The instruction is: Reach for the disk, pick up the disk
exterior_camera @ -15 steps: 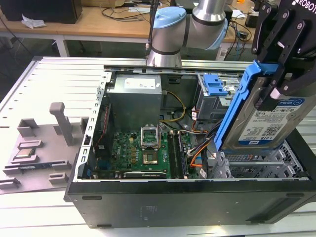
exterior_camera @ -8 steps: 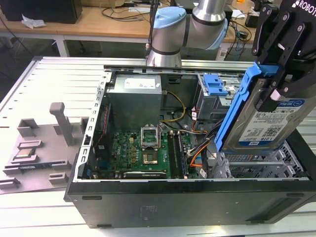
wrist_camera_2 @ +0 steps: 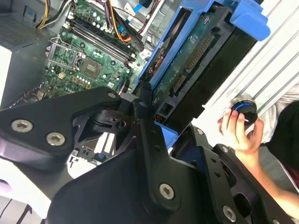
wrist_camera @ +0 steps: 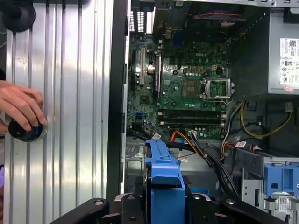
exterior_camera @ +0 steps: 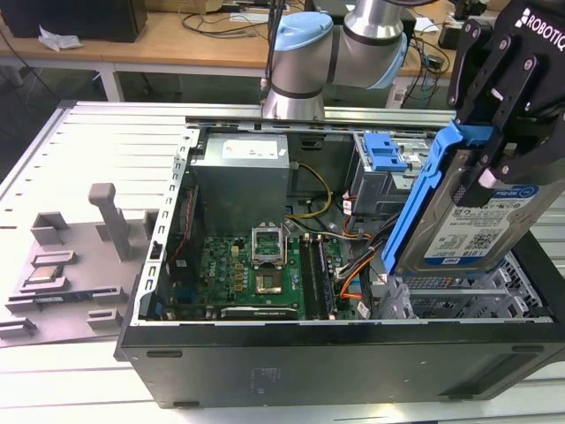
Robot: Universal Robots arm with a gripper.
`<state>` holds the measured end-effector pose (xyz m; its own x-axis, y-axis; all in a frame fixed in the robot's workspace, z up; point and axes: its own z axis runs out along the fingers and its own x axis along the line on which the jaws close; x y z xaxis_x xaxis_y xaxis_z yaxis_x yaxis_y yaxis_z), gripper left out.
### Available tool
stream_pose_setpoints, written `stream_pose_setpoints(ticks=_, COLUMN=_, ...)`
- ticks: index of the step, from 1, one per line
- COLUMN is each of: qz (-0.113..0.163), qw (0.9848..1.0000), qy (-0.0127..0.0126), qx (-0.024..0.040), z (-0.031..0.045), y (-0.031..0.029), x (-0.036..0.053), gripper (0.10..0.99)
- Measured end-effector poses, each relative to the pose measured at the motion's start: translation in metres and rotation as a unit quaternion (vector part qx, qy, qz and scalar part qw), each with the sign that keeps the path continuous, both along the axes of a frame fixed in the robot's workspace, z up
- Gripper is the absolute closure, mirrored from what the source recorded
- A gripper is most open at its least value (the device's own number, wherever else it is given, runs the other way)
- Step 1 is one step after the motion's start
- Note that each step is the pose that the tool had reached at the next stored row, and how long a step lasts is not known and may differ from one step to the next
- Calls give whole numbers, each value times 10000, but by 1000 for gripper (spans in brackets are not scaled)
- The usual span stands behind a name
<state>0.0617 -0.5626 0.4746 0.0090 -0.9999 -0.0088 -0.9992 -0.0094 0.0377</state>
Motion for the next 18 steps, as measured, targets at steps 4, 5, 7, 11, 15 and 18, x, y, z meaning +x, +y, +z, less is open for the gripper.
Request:
stream_pose_setpoints(ticks=4, qz=0, qw=10000, qy=1, qx=0, z=-34, y=0, x=3, gripper=718)
stream_pose_setpoints(ticks=5, qz=0, qw=10000, qy=4, qx=1, z=-56, y=3, x=15, gripper=718)
stream_pose_setpoints(ticks=7, qz=0, qw=10000, qy=10, qx=0, z=-80, y=11, x=34, gripper=718)
stream_pose_setpoints(ticks=11, qz=0, qw=10000, qy=29, qx=0, z=-127, y=79, x=133, gripper=718)
stream_pose_setpoints(ticks=15, qz=0, qw=10000, qy=47, qx=0, z=-172, y=145, x=230, gripper=718)
stream_pose_setpoints(ticks=18, qz=0, qw=10000, qy=53, qx=0, z=-196, y=150, x=297, gripper=718)
